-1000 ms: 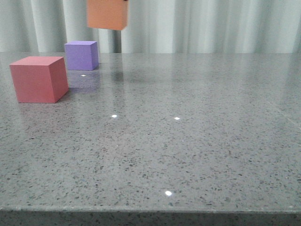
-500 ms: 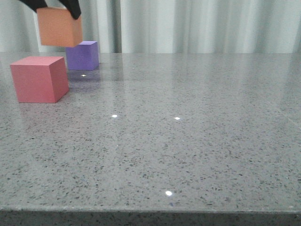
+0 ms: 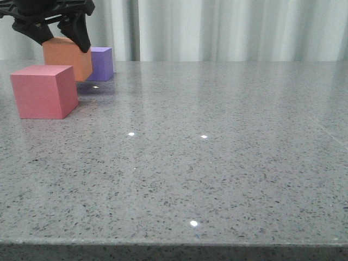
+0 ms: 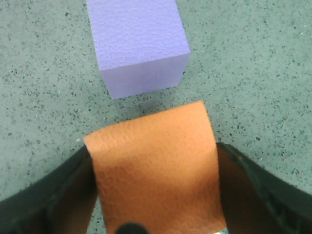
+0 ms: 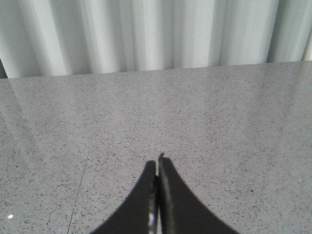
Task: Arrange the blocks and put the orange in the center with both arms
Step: 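Lower the orange cube between the pink and purple cubes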
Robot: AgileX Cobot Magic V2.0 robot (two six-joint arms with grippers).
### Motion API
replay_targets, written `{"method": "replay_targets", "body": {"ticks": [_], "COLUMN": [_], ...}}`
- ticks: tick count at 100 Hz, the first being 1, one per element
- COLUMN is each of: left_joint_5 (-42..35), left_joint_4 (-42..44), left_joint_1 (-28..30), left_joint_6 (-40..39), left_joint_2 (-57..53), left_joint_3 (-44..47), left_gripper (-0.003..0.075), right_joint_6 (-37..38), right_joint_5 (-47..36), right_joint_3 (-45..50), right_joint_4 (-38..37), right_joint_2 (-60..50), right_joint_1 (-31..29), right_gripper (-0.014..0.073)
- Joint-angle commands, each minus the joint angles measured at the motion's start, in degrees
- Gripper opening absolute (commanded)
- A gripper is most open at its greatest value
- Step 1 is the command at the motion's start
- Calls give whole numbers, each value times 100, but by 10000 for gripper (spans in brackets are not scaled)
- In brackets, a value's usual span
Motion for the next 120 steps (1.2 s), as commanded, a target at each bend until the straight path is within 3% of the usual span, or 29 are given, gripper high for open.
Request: {"method": "replay_targets", "body": {"ticks": [1,120], "left_joint_5": [-411,-405], "left_joint_4": [-88,-358], "left_joint_1": [8,-2], "left_joint_6": [-2,3], "left_joint_2": [-260,104], "left_joint_3": [-147,-147], "left_gripper": [386,389], "right_joint_6": [-40,-40], "right_joint_5": [-490,-490], "right_joint_3": [-149,-149], "right_joint_4": [-89,-89], "right_joint_2": [21,21], "right_joint_1": [-46,-46], "right_gripper": [-69,-69]}}
